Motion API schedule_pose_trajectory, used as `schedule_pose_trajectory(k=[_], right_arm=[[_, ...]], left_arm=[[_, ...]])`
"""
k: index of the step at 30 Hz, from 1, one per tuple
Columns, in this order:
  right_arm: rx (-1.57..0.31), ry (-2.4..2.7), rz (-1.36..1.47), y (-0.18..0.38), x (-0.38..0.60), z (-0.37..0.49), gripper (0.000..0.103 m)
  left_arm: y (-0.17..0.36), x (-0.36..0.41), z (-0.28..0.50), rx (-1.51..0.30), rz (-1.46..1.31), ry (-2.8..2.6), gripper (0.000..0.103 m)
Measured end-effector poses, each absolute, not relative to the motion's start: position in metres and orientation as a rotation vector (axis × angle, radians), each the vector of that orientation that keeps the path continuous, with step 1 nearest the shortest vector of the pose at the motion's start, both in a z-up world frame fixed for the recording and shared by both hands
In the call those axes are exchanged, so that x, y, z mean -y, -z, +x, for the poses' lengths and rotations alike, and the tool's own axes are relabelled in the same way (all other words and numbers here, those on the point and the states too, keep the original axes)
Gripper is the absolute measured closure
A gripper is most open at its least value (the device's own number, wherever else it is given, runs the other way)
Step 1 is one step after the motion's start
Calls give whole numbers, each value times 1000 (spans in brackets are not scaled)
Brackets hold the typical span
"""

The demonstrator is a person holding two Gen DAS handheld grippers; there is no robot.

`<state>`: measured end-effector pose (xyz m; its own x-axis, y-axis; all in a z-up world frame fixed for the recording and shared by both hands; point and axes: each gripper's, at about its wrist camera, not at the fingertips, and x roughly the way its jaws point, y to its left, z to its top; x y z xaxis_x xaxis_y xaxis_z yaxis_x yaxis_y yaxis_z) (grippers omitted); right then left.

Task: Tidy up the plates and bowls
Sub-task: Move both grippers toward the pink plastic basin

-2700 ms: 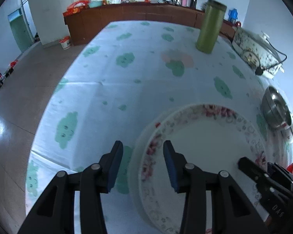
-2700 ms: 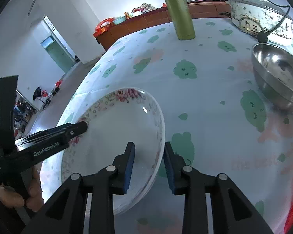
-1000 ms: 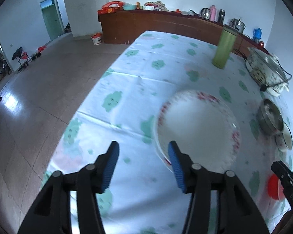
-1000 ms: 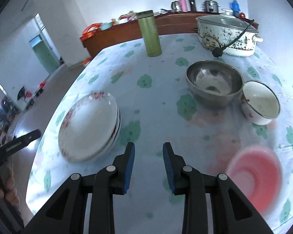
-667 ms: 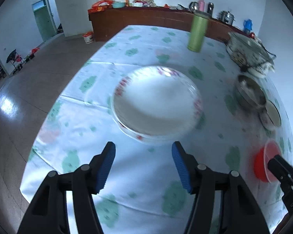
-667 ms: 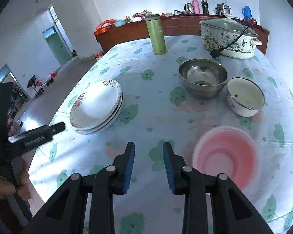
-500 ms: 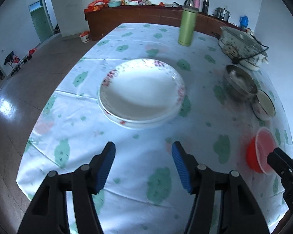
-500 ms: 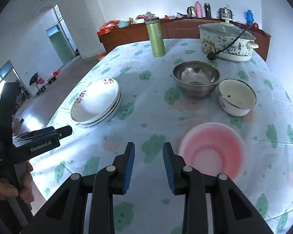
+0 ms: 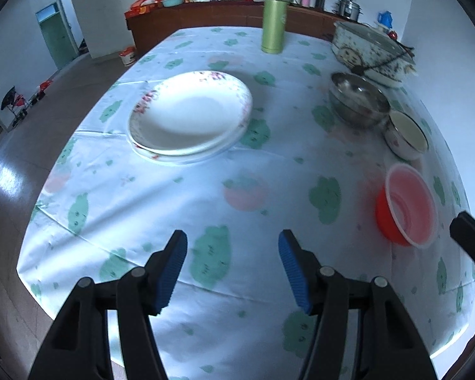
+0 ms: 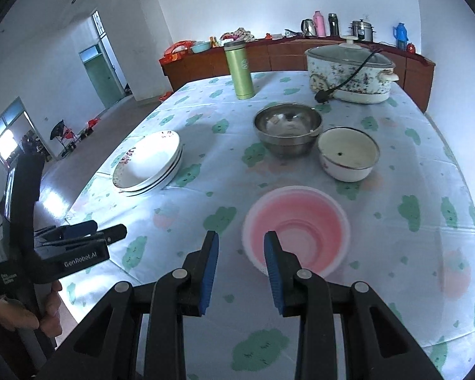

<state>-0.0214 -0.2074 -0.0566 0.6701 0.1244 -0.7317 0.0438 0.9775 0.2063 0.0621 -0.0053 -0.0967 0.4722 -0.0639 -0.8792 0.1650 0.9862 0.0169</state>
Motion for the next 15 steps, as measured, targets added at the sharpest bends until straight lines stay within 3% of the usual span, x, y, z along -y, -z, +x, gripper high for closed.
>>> schedule_pose_trajectory(k=[15], right_arm=[[-829,65,242,54,261,-57,70]], left_arm=[[95,65,31,-1062,201,280,42]])
